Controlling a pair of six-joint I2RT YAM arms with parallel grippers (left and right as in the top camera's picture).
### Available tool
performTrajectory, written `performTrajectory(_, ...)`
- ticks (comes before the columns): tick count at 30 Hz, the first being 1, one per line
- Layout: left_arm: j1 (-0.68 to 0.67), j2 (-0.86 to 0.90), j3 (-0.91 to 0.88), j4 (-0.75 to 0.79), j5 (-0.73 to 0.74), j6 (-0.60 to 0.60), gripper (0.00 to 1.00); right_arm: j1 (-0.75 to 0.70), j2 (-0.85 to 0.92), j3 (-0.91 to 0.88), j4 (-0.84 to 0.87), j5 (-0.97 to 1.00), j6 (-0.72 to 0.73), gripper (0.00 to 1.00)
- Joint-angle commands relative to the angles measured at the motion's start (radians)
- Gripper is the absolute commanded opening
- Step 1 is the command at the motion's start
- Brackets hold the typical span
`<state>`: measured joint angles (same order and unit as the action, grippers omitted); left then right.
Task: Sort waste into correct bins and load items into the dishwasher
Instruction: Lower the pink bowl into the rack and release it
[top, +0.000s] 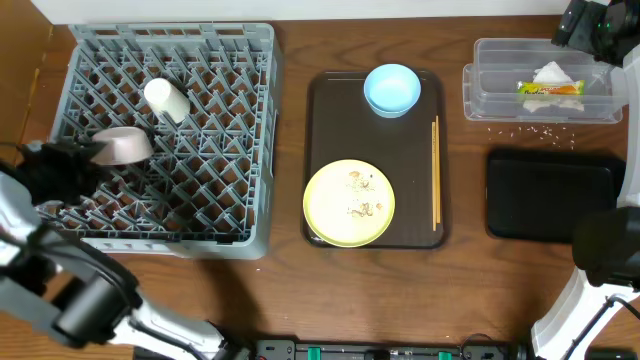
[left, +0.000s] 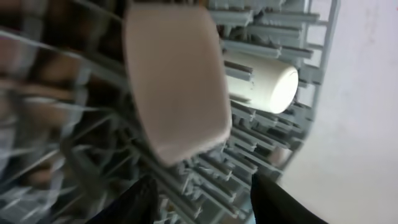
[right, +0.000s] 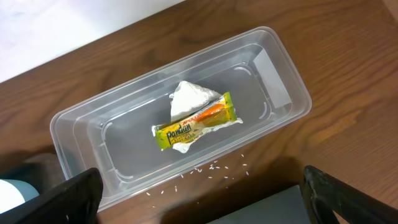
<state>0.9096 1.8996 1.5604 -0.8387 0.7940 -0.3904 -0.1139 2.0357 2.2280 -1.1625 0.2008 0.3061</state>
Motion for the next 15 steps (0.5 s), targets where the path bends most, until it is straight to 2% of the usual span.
performTrajectory(1,0.001,-0.148,0.005,-0.029,-0.241,0.023,0.43,-0.003,0.001,-0.004,-0.001,0.004,-0.007,0.99)
performTrajectory(6,-0.040,-0.279,0.005,-0.034,-0.320,0.024,0.14,-0.003,0.001,-0.004,-0.001,0.004,-0.007,0.99)
performTrajectory(8,-0.087,-0.300,0.005,-0.005,-0.332,0.036,0.09,-0.003,0.001,-0.004,-0.001,0.004,-0.007,0.99)
performTrajectory(10,-0.147,-0.298,0.005,0.035,-0.414,0.035,0.08,-0.003,0.001,-0.004,-0.001,0.004,-0.007,0.99)
performTrajectory(15,-0.303,-0.230,0.005,0.148,-0.737,0.034,0.08,-0.003,0.001,-0.004,-0.001,0.004,-0.007,0.99)
